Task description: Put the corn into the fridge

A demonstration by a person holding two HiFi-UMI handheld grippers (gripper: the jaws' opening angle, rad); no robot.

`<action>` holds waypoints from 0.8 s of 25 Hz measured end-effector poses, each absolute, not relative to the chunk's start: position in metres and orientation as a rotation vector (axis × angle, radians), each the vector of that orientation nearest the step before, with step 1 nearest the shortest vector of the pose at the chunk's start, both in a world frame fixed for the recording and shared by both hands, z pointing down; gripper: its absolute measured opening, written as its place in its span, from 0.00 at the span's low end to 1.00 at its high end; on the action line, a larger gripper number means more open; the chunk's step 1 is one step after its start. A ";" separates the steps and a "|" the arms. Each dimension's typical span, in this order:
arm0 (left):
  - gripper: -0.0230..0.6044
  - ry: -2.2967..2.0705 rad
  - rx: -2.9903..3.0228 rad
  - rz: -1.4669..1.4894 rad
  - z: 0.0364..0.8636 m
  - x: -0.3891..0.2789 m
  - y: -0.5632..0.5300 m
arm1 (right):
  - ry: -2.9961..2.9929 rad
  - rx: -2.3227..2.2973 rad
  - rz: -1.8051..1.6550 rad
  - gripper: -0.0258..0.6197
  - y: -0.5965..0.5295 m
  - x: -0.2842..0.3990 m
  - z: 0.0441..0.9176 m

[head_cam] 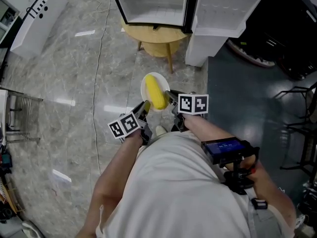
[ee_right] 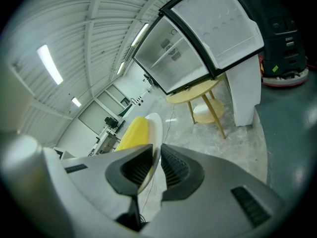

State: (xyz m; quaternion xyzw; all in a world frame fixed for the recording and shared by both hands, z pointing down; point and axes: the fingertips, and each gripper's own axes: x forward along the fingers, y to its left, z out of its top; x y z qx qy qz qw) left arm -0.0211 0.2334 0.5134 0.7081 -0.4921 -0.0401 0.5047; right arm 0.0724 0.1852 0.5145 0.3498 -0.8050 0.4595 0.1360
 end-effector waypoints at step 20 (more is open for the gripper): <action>0.14 -1.217 1.709 -0.085 0.511 -0.014 0.213 | -2.335 0.999 1.337 0.12 0.163 0.079 0.513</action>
